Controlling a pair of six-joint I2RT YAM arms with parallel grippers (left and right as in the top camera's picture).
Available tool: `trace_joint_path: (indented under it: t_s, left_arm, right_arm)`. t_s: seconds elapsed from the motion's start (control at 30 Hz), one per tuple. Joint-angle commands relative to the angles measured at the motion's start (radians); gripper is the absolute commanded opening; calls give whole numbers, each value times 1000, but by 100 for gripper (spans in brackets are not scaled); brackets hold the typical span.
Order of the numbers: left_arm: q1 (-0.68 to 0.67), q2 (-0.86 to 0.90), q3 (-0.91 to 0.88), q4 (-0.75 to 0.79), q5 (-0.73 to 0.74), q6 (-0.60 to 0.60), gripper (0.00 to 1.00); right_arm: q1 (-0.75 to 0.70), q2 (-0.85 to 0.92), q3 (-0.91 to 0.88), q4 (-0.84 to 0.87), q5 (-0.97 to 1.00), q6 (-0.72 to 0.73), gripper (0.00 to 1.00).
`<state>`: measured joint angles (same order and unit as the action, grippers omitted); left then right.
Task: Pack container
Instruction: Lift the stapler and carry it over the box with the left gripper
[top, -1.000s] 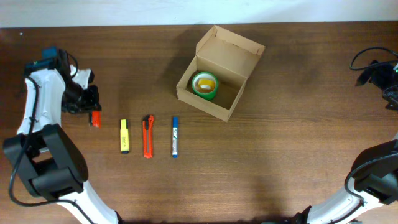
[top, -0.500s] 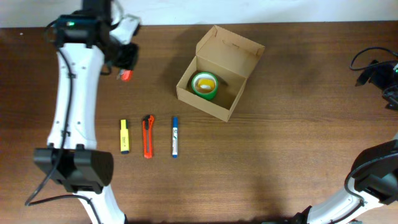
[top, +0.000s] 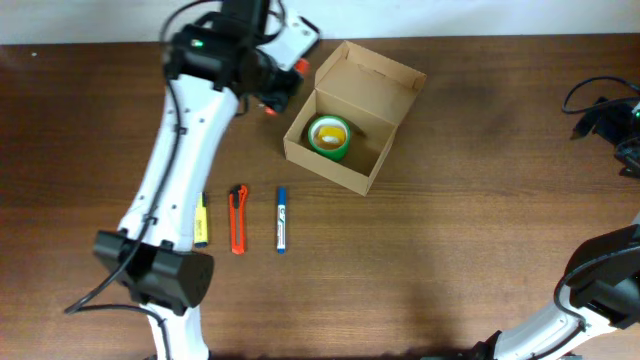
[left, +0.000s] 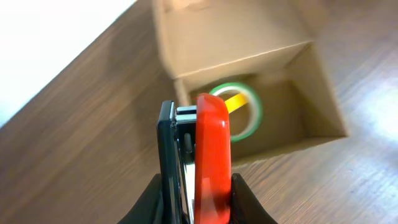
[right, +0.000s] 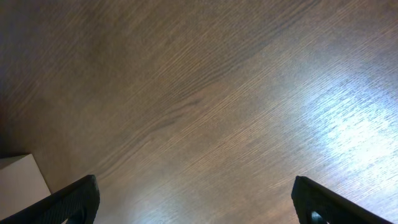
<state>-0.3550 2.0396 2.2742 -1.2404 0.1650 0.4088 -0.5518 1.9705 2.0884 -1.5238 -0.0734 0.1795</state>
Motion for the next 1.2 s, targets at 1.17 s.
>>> trace_joint_path:
  t_s: [1.17]
  left_arm:
    - [-199, 318, 18, 136, 101, -161, 2]
  right_arm:
    - [2, 14, -26, 6, -5, -7, 99]
